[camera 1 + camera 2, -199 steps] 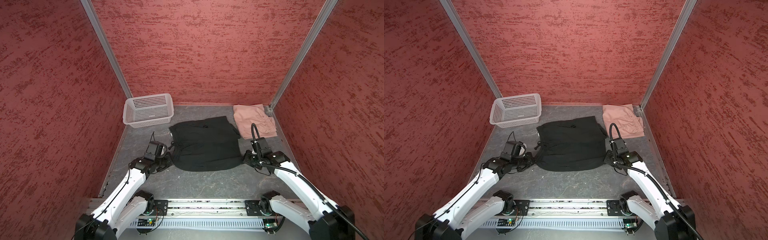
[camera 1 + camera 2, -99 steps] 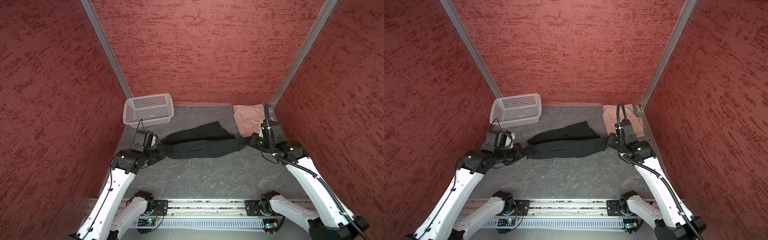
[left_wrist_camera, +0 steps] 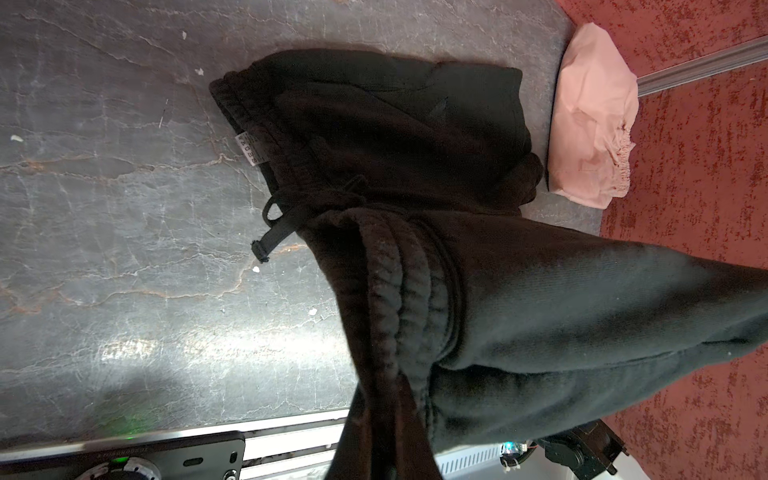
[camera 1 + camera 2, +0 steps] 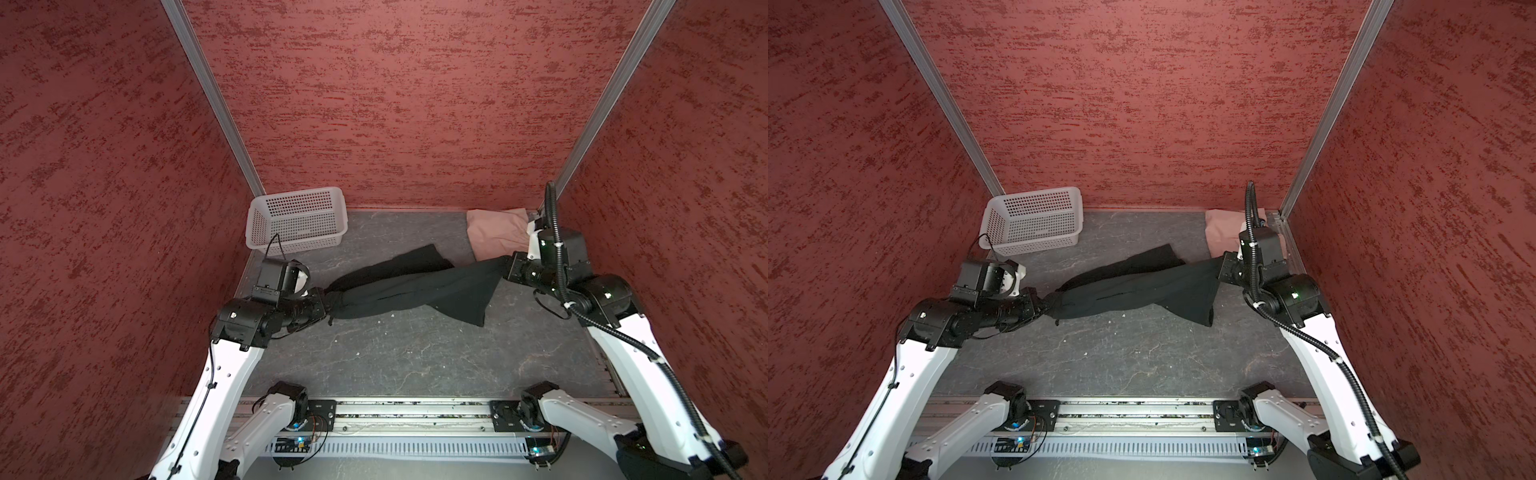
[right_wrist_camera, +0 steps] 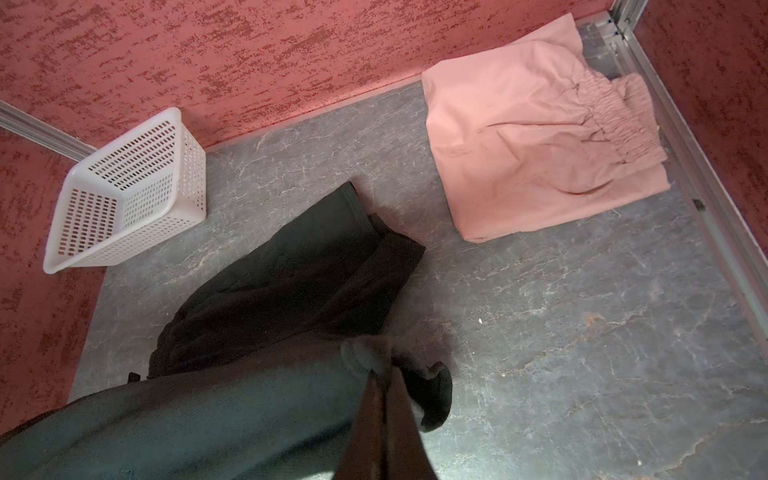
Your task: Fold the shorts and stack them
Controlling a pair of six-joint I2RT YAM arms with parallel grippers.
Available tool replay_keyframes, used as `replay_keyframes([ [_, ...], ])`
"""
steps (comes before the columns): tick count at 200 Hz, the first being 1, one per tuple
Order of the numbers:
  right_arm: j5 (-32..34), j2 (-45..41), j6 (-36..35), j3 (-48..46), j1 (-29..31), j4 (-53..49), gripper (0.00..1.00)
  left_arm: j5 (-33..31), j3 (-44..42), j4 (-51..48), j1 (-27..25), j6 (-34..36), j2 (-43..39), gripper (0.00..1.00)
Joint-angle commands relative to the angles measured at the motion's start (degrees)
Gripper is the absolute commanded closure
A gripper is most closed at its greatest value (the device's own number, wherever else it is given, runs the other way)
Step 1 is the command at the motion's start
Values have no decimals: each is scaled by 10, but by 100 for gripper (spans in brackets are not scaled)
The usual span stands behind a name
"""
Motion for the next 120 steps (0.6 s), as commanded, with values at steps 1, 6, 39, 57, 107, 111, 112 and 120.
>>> replay_keyframes([
  [1, 27, 11, -37, 26, -3, 5, 100, -29, 11, -32, 9, 20, -10, 100],
  [6, 27, 16, -43, 31, -3, 4, 100, -31, 10, -35, 9, 21, -10, 100],
  [39, 33, 59, -87, 39, -3, 19, 100, -35, -17, -44, 13, 36, 7, 100],
  [57, 42, 87, -111, 45, -4, 43, 100, -41, -27, -33, 22, 50, 20, 100],
  [107, 30, 202, -169, 118, -9, 93, 100, -22, 4, -13, 91, 120, 90, 100],
  [111, 28, 213, -173, 125, -9, 94, 100, -17, 5, -13, 97, 127, 97, 100],
  [112, 27, 216, -174, 128, -10, 94, 100, -16, 5, -13, 99, 129, 99, 100],
  [120, 20, 242, -181, 143, -12, 96, 100, -7, 6, -11, 111, 140, 114, 100],
])
